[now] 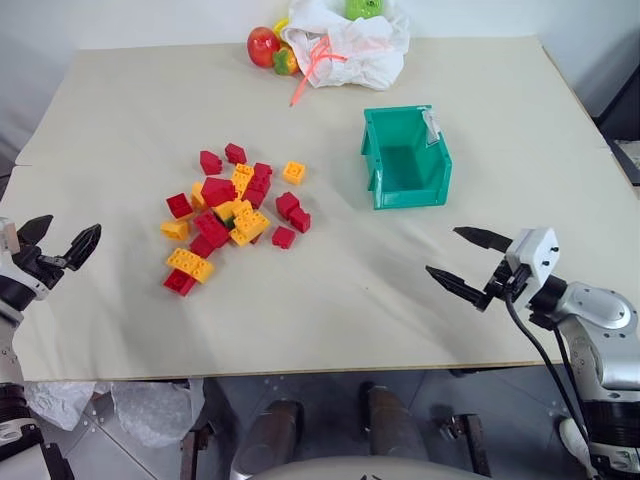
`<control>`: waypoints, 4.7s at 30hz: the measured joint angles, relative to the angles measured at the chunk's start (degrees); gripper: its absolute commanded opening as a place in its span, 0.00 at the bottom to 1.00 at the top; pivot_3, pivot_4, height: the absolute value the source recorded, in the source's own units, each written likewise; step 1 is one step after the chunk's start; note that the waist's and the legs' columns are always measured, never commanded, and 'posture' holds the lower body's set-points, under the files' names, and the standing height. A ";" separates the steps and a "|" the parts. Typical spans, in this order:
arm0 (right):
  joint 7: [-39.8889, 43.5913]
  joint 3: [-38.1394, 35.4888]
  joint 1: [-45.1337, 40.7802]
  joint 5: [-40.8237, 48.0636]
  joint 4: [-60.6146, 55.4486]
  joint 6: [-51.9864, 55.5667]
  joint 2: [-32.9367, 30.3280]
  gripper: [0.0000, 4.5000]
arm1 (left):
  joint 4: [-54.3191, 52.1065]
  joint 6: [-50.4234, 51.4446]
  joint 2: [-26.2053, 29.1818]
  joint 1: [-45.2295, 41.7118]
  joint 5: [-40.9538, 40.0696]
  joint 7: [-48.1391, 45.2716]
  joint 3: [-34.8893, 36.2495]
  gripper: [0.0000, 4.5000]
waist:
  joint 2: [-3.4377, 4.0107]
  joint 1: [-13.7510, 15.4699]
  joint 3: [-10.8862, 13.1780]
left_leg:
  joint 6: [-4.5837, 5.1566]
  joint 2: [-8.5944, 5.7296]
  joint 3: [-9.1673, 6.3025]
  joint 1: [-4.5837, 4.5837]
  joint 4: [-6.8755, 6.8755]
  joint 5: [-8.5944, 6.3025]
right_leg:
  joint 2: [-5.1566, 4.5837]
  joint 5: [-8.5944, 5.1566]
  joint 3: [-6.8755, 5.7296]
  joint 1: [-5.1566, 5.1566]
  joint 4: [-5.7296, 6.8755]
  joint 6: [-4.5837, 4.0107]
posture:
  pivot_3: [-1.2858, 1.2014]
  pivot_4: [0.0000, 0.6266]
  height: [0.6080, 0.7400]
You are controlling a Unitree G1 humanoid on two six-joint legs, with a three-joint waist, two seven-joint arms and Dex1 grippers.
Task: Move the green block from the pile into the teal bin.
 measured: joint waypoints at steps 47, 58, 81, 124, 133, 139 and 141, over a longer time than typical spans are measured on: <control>-4.37 13.27 -13.13 1.18 -11.02 14.41 3.67 1.00 | 38.59 -15.92 -17.73 -43.86 21.26 -22.17 -29.91 0.01 | -0.19 -1.39 -0.12 | 0.03 -0.23 0.15 -0.08 0.57 0.02 | -0.11 0.06 -0.03 -0.08 0.70 0.10 | 0.52 0.24 1.00; -4.98 12.81 -12.70 1.14 -12.00 14.43 3.50 1.00 | 33.94 -11.20 -16.97 -43.23 15.92 -24.51 -24.29 0.01 | -0.21 -1.41 -0.10 | 0.04 -0.20 0.09 -0.26 1.08 -0.01 | -0.10 0.12 0.00 -0.10 0.87 0.20 | 0.52 0.24 1.00; -0.54 12.42 -14.76 0.54 -6.29 12.03 1.83 1.00 | -9.42 22.55 6.23 -4.28 3.11 -17.21 -5.75 1.00 | -0.18 -1.15 -0.08 | 0.07 -0.15 0.06 -0.22 1.04 -0.13 | -0.09 0.08 0.05 -0.09 0.81 0.14 | 0.52 0.24 1.00; -8.03 12.32 -8.02 -1.35 -10.76 9.39 4.46 1.00 | 21.42 21.08 -6.15 -52.76 32.59 -22.54 -50.64 0.40 | -0.18 -1.13 -0.08 | 0.16 -0.24 0.15 -0.29 1.22 -0.19 | -0.07 0.11 0.05 -0.09 0.85 0.19 | 0.52 0.24 1.00; -8.44 10.22 -7.73 -1.37 -10.81 9.35 3.62 1.00 | 11.15 18.20 -8.94 -51.63 20.94 -30.03 -40.30 0.06 | -0.19 -1.23 -0.07 | 0.16 -0.23 0.06 -0.48 1.31 -0.19 | -0.10 0.12 -0.02 -0.17 0.82 0.22 | 0.52 0.24 1.00; -8.70 8.73 -6.77 -1.39 -10.82 9.35 2.82 1.00 | 8.55 17.42 -9.79 -49.38 20.24 -30.73 -40.32 0.06 | -0.19 -1.42 -0.07 | 0.11 -0.19 0.12 -0.42 1.32 -0.17 | -0.04 0.13 0.02 -0.17 0.90 0.22 | 0.52 0.24 1.00; -8.75 8.73 -6.72 -1.39 -10.88 9.35 2.82 1.00 | 10.87 16.69 -10.35 -49.64 20.16 -31.50 -40.33 0.15 | -0.19 -1.26 -0.07 | 0.11 -0.21 0.12 -0.42 1.34 -0.16 | -0.05 0.13 0.02 -0.17 0.92 0.22 | 0.52 0.24 1.00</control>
